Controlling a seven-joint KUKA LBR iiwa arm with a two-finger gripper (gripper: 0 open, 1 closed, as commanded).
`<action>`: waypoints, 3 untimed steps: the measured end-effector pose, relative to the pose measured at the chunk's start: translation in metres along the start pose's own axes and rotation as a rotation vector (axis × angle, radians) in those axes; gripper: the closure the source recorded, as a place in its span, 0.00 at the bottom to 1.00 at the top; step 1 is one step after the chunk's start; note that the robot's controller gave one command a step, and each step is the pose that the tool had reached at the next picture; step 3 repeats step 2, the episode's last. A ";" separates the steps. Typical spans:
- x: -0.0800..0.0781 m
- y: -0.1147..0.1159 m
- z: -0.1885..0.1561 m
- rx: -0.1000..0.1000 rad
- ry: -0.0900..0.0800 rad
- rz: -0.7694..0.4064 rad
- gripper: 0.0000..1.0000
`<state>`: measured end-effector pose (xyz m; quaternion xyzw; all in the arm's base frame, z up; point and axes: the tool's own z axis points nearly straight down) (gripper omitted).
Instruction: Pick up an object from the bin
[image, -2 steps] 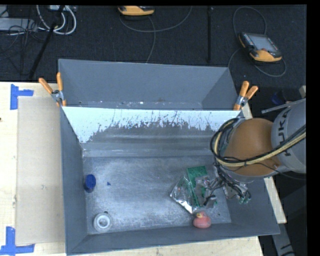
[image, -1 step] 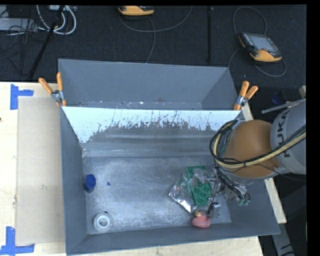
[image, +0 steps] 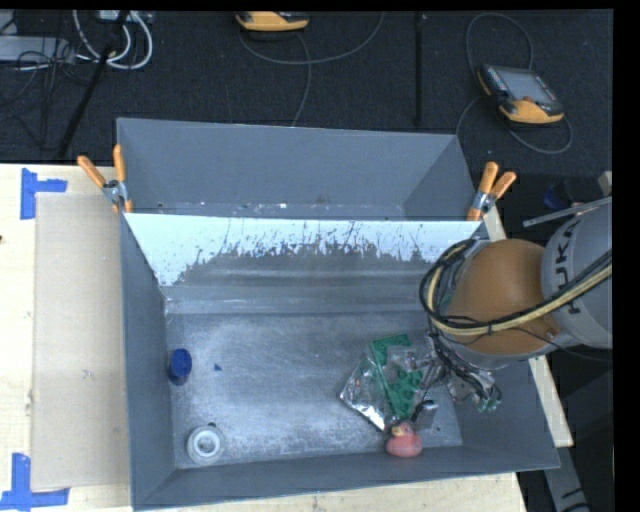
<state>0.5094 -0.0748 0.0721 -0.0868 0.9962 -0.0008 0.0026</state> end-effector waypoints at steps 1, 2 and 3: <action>-0.006 0.020 -0.127 0.000 -0.003 -0.009 1.00; -0.023 0.023 -0.264 0.000 -0.003 -0.458 1.00; -0.023 0.023 -0.264 0.000 -0.003 -0.458 1.00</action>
Offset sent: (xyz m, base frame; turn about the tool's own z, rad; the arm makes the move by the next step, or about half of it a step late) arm 0.0000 0.0206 0.1235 -0.0071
